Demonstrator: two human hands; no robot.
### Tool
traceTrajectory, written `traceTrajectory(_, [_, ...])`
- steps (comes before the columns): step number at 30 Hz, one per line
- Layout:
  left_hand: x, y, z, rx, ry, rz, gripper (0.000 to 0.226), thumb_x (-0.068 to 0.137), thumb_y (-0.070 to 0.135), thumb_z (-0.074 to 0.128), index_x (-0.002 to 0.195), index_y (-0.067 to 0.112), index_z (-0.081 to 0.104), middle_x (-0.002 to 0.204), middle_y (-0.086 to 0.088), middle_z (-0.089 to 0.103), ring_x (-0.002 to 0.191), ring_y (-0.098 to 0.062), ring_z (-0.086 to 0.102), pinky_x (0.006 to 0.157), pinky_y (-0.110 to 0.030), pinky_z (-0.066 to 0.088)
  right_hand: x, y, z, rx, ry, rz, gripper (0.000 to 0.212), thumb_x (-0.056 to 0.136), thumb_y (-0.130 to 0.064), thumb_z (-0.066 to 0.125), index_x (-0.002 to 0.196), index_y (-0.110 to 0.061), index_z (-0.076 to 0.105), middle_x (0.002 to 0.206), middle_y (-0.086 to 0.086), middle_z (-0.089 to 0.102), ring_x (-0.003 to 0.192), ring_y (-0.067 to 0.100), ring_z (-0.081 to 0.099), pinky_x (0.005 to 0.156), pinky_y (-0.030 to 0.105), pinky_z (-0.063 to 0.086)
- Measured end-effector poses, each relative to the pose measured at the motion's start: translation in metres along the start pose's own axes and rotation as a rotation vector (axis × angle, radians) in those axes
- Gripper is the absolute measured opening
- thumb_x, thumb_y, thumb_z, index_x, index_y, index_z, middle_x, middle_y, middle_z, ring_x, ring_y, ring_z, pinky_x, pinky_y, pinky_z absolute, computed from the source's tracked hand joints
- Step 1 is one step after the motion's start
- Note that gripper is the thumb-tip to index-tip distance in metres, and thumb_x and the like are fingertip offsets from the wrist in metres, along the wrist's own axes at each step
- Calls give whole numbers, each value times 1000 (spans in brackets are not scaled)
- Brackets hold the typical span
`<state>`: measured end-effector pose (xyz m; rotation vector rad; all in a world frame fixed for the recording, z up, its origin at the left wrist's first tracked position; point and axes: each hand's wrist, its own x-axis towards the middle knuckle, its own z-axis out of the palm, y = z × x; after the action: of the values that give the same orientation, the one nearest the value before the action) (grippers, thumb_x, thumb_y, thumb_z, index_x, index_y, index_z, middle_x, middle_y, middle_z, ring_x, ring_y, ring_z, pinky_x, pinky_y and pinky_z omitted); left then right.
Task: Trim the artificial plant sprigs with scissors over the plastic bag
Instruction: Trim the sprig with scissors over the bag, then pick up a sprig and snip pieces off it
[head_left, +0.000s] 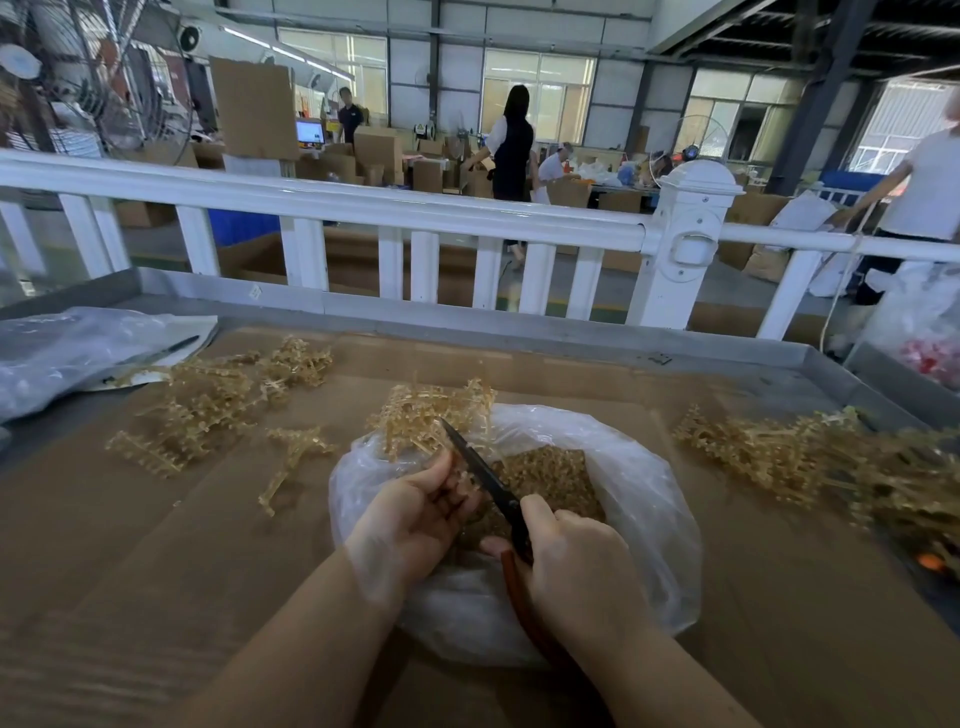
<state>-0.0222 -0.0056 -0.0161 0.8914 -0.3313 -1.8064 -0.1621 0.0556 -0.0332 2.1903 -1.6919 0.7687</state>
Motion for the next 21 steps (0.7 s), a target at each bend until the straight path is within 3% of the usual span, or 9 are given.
traceTrajectory(5, [4,-4,-1,44,24,43,16,93,10,53,79,8,59,47,0,49,53,-13,49,69,-29,49,-2,4,2,99,-104,29,44,92,-62,37,102,-22,52,80,-2,63,74,18,62,61,27,42])
traceTrajectory(9, [6,-8,-4,91,-10,94,10,90,8,57,80,9,59,67,-5,59,65,-15,56,58,-24,55,-2,6,0,183,-101,81,40,88,-66,43,94,-27,51,73,-10,58,69,9,58,60,20,41])
traceTrajectory(13, [4,-13,-4,117,-58,163,12,87,1,59,77,8,58,77,-9,62,75,-18,61,72,-28,52,-1,5,-2,186,-81,117,36,86,-65,46,89,-30,51,69,-12,57,68,7,58,57,18,34])
traceTrajectory(18, [4,-17,-6,133,-50,241,16,84,-9,58,86,7,54,83,-14,66,70,-19,69,62,-23,58,-1,4,-5,194,-138,143,32,86,-65,47,88,-33,45,71,-14,53,67,4,51,59,17,33])
traceTrajectory(21, [5,-18,-7,104,-44,269,25,85,-12,56,94,11,53,86,-14,66,76,-22,68,66,-28,57,-1,5,-6,195,-145,148,33,86,-66,46,89,-33,47,73,-13,57,70,5,55,60,17,36])
